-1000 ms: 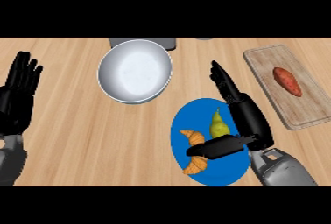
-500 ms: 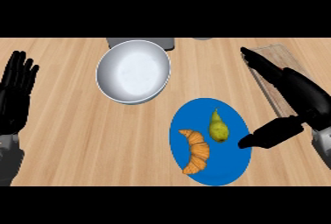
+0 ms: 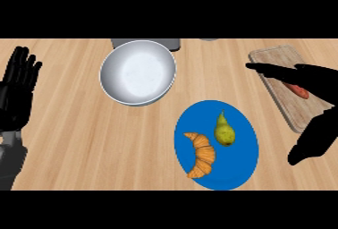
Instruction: Pick the pear from the plate and place it in the bowl
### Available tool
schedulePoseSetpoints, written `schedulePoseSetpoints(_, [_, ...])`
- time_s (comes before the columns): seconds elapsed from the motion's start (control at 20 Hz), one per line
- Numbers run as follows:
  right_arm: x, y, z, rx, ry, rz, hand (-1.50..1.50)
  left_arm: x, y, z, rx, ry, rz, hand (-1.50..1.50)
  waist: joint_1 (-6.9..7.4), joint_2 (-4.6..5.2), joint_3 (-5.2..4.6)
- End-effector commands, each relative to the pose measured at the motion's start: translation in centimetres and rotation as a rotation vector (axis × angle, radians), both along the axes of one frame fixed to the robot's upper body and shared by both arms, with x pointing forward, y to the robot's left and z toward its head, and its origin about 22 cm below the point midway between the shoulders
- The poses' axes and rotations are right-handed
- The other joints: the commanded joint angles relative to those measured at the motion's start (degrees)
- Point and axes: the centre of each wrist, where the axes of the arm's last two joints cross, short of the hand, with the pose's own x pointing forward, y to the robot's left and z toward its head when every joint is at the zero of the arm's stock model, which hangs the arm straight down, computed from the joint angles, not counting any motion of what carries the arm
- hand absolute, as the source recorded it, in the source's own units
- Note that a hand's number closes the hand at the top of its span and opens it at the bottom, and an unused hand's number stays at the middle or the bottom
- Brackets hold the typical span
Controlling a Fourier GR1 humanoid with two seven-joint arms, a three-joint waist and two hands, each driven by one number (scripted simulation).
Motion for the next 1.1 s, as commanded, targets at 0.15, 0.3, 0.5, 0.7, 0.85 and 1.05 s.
schedulePoseSetpoints(0.15, [0.0, -0.6, -2.3, -0.104, 0.096, 0.052, -1.50, -1.7, 0.6, -0.9, -0.010, -0.001, 0.006, 0.00, -0.26, -0.19, 0.07])
schedulePoseSetpoints(0.3, [-0.2, 0.8, -3.4, -0.094, 0.091, 0.051, -1.50, -1.3, 0.2, -1.1, -0.005, 0.010, 0.000, 0.00, -0.39, -0.16, 0.06])
schedulePoseSetpoints(0.5, [2.4, 1.8, -5.0, -0.077, 0.116, 0.030, -1.50, -2.7, 0.5, -0.7, 0.014, 0.012, -0.004, 0.00, 0.30, -0.11, 0.07])
schedulePoseSetpoints(0.7, [2.2, 0.7, -7.8, -0.081, 0.152, 0.039, -1.50, 0.4, 0.9, 0.3, 0.006, -0.008, 0.011, 0.00, -0.39, -0.03, 0.07])
schedulePoseSetpoints(0.85, [3.1, 1.3, -9.9, -0.112, 0.169, 0.034, -1.50, -1.2, -1.2, -1.0, 0.002, -0.012, -0.010, 0.00, 0.02, -0.04, 0.09])
schedulePoseSetpoints(1.05, [2.6, 1.8, -13.3, -0.122, 0.179, 0.016, -1.50, -0.7, 2.4, -0.5, -0.004, 0.000, 0.007, 0.00, -0.09, -0.01, 0.08])
